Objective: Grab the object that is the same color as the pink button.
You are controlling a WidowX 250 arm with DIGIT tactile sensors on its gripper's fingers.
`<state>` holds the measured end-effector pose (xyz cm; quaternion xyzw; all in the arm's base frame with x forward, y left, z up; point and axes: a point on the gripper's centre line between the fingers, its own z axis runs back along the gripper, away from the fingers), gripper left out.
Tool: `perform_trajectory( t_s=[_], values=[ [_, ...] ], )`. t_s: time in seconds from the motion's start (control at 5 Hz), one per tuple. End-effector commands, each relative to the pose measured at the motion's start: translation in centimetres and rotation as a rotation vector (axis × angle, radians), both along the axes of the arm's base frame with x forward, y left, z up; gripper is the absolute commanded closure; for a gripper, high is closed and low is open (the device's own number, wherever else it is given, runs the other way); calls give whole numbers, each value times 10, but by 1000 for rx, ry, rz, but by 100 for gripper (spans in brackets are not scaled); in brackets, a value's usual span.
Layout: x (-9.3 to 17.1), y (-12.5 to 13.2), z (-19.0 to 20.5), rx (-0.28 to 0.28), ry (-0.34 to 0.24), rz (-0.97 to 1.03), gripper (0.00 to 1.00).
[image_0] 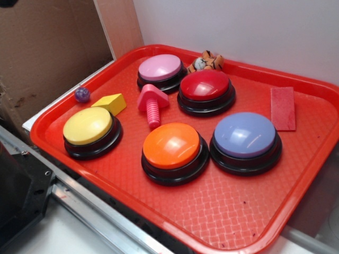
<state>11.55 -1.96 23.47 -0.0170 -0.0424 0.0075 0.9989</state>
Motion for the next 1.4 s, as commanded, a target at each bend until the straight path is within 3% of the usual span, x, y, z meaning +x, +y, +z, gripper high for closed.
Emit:
perform_trajectory(
  t_s=[0.0, 0.4, 0.6, 0.8, 1.2],
  values=[
    [0, 0, 0, 0, 0, 0, 0],
    [50, -6, -42, -48, -14, 323, 0],
    [77, -8, -70, -44, -40, 457, 0],
    [101, -17, -106, -64, -107, 539, 0],
    [126, -21, -161, -39, -150, 526, 0]
  ],
)
